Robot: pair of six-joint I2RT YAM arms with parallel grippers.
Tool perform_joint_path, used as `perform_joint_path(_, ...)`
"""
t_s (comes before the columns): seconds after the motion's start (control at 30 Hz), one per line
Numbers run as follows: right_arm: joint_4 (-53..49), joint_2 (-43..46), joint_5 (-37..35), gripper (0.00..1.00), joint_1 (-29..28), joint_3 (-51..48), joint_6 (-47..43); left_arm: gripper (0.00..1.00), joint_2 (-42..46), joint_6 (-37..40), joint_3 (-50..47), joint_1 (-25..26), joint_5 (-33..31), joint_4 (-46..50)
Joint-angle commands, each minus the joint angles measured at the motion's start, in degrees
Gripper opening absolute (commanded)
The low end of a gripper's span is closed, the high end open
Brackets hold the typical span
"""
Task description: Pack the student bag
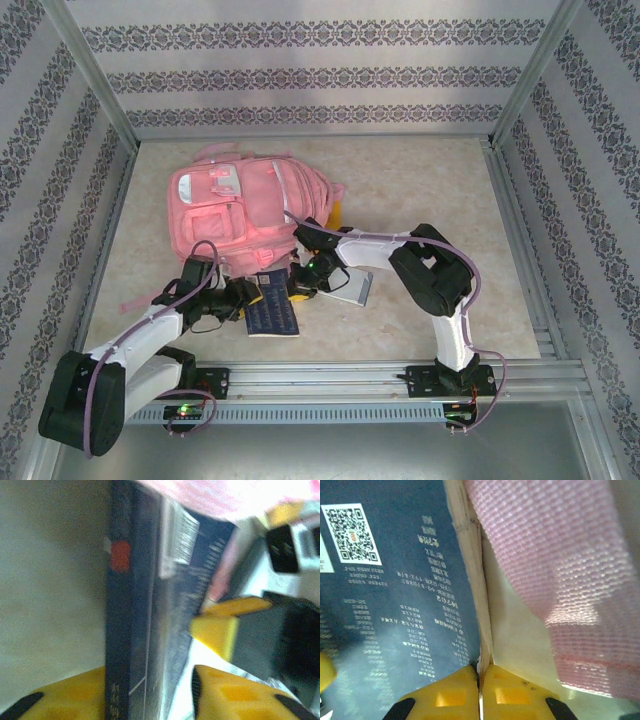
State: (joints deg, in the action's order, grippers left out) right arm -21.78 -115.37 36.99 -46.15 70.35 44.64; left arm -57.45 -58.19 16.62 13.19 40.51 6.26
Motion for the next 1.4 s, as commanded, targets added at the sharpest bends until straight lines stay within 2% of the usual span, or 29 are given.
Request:
perform_joint_path(0.0,0.17,-1.95,-0.96,0.10,-1.14,-0.90,-0.69,0.33,1.72,-1.68,1.48,0.96,7.96,-6.93)
perform_joint_path(0.13,0.00,-1.72,-1.05,0.10,-1.06,-1.09,-1.01,0.32,2.48,-1.14,2.09,0.93,8.57,-6.60)
perform_joint_path(0.3,-0.19,-1.31,-1.33,0.10,-1.05,-1.22,-1.22,0.36,-0.12,3.20,3.68,0.98,8.11,-2.02)
perform_joint_path(0.33,-0.26,-1.11,-1.46,0.10,-1.09,-1.34,-1.31,0.34,-0.48,3.72,4.13,0.96,7.84,-1.03)
perform_joint_path(0.47,-0.54,0.80,-1.97,0.14,-0.95,-2.50,-1.78,0.13,0.19,4.36,5.60,1.22,7.53,1.34)
perform_joint_path(0.57,-1.01,4.18,-3.31,0.24,-0.45,-4.60,-2.34,0.00,3.12,4.10,6.48,1.47,7.01,3.74)
perform_joint_path(0.73,-4.25,14.10,-7.10,0.46,1.52,-8.55,-3.56,0.00,10.79,0.20,7.65,1.49,6.84,6.43)
perform_joint_path(0.87,-7.29,23.61,-8.86,0.52,4.42,-10.82,-4.20,0.00,16.69,-3.66,9.05,1.69,6.22,7.20)
perform_joint_path(0.97,-7.99,30.49,-7.42,0.55,7.45,-11.64,-4.21,0.00,18.77,-8.65,10.82,1.83,4.72,2.92)
perform_joint_path(1.17,-3.61,40.81,-3.53,0.60,12.62,-10.32,-0.26,0.00,11.40,-14.83,21.11,2.12,-5.48,-9.47)
perform_joint_path(1.23,0.51,42.72,-2.10,0.61,14.55,-9.92,3.45,0.00,8.14,-16.31,25.06,3.10,-12.10,-13.69)
perform_joint_path(1.37,12.69,44.31,0.32,0.73,15.22,-9.85,12.69,0.00,2.31,-16.63,32.30,6.07,-23.88,-19.52)
